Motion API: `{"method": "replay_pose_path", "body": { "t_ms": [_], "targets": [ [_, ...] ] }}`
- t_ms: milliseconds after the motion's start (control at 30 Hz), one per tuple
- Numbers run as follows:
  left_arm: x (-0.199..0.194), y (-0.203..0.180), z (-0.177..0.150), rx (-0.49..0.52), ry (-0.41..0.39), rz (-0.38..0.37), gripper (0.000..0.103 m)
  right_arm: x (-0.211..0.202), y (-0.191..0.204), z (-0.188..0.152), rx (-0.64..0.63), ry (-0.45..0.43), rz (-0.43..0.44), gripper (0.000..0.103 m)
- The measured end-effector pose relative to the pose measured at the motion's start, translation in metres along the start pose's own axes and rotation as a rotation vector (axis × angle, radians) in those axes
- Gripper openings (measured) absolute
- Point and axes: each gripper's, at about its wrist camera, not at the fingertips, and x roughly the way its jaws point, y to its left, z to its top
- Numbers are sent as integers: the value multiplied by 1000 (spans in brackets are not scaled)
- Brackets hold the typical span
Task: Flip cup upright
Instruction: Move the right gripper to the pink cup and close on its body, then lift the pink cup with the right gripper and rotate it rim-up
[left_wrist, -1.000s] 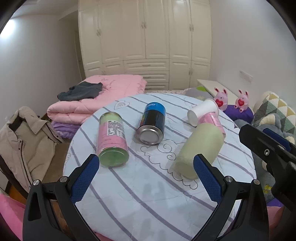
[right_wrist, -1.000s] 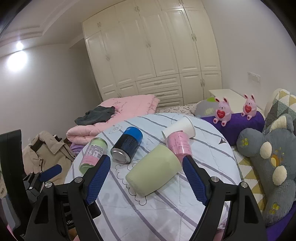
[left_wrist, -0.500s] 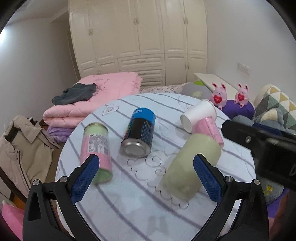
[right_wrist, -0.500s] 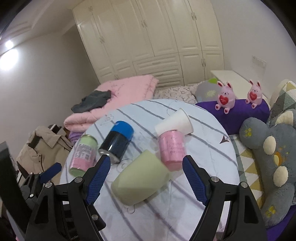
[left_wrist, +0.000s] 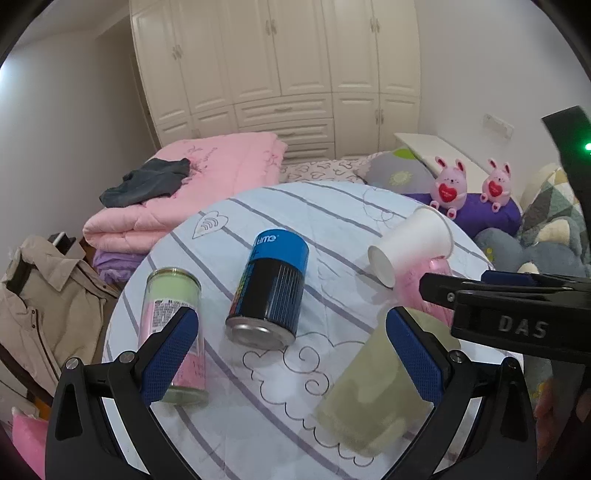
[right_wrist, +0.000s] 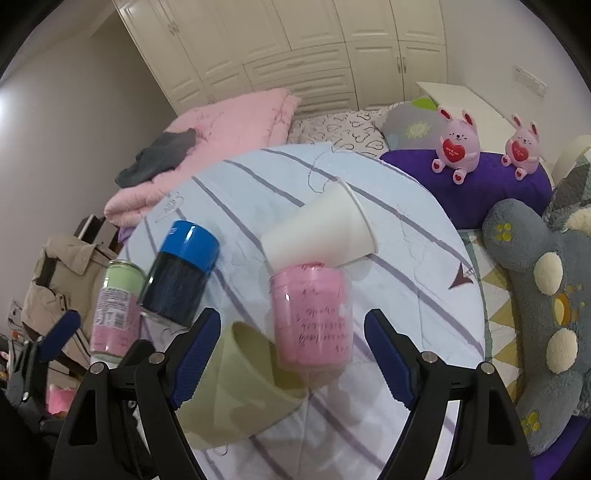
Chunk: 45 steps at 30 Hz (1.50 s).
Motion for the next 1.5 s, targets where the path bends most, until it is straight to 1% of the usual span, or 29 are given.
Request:
{"method": "replay_pose_path", "body": {
  "t_ms": [100,167,333,400,500,633,700,800,833,867,1100,1267,1400,1500],
  "targets": [
    [6,1,3,-7,12,-3,103,14,-5,8,13,52,17,81],
    [9,2,4,-9,24,5,103,28,-8,12,27,110,34,81],
    [15,6,2,-13,34,8,103,53,-15,15,56,181,41,81],
    [16,9,1,-20,43,7,103,62,-18,13,72,201,44,81],
    [17,14,0,-25,55,14,103,66,-23,12,100,208,60,81],
    [14,20,0,-43,55,5,103,68,-27,12,113,220,66,81],
    [12,22,-1,-49,49,1,103,71,-32,12,146,236,90,81],
    [10,22,-2,-46,42,-2,103,70,-38,10,177,229,100,81],
    [9,21,-2,-43,42,-2,103,68,-39,9,175,218,90,72],
    [8,20,-3,-40,43,-3,103,67,-39,8,168,213,70,67],
    [4,17,-3,-24,37,0,103,59,-41,7,157,192,60,66],
    [-3,19,-5,-35,28,3,103,46,-41,12,145,164,52,66],
    [-11,24,-6,-38,19,4,103,28,-39,17,138,121,45,66],
    [-20,31,-10,-50,12,1,103,5,-30,20,117,67,29,66]
  ]
}}
